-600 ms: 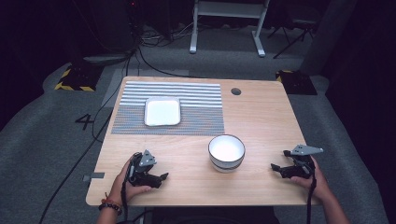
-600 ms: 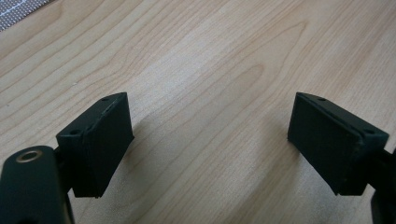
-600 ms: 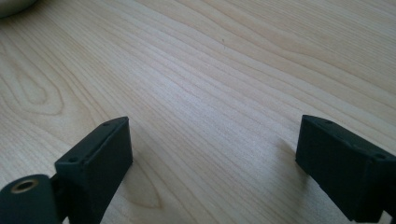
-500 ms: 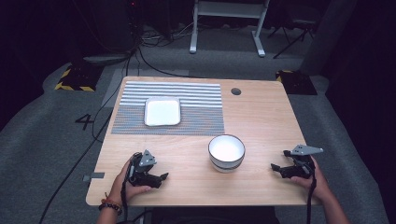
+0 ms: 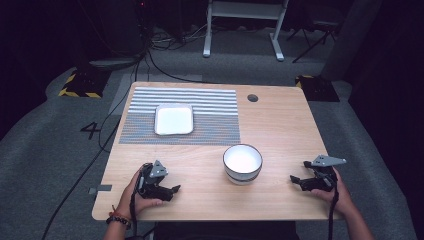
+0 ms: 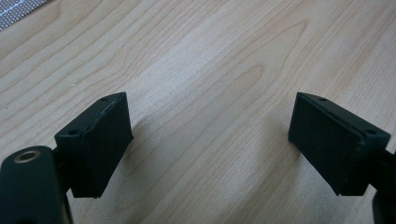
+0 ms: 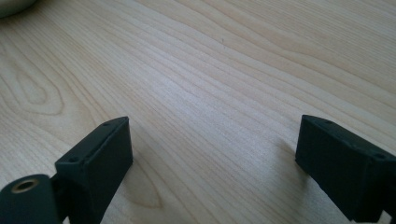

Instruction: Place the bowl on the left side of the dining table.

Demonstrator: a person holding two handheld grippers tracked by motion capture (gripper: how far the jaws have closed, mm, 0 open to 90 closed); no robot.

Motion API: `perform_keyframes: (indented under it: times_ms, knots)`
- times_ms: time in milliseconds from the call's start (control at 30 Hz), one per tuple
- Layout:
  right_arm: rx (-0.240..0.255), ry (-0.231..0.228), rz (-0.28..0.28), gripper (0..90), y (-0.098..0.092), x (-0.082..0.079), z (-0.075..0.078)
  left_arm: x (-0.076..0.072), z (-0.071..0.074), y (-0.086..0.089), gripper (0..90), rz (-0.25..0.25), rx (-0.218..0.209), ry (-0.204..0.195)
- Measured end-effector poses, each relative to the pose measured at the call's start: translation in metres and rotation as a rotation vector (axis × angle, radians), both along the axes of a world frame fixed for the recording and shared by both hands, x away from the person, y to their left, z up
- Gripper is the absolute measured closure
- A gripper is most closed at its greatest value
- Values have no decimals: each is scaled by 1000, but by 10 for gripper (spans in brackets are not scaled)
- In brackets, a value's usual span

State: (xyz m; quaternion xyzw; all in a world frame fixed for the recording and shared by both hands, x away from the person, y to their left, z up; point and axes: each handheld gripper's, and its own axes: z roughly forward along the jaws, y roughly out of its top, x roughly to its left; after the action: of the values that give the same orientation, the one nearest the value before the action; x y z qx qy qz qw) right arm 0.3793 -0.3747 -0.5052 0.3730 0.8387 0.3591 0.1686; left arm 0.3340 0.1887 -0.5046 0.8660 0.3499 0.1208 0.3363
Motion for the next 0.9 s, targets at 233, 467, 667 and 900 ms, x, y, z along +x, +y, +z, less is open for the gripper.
perform_keyframes:
  times_ms: [233,467,667,900]
  knots:
    - [0,-2,4,110,0,1,0,-1,1,0,147,6,7,-1]
    - [0,-2,5,110,0,1,0,0,2,0,158,-4,11,10]
    - [0,-2,4,110,0,1,0,-1,4,-2,165,-11,10,-3]
    - [0,-3,6,110,0,1,0,-1,7,-4,163,-17,7,-7]
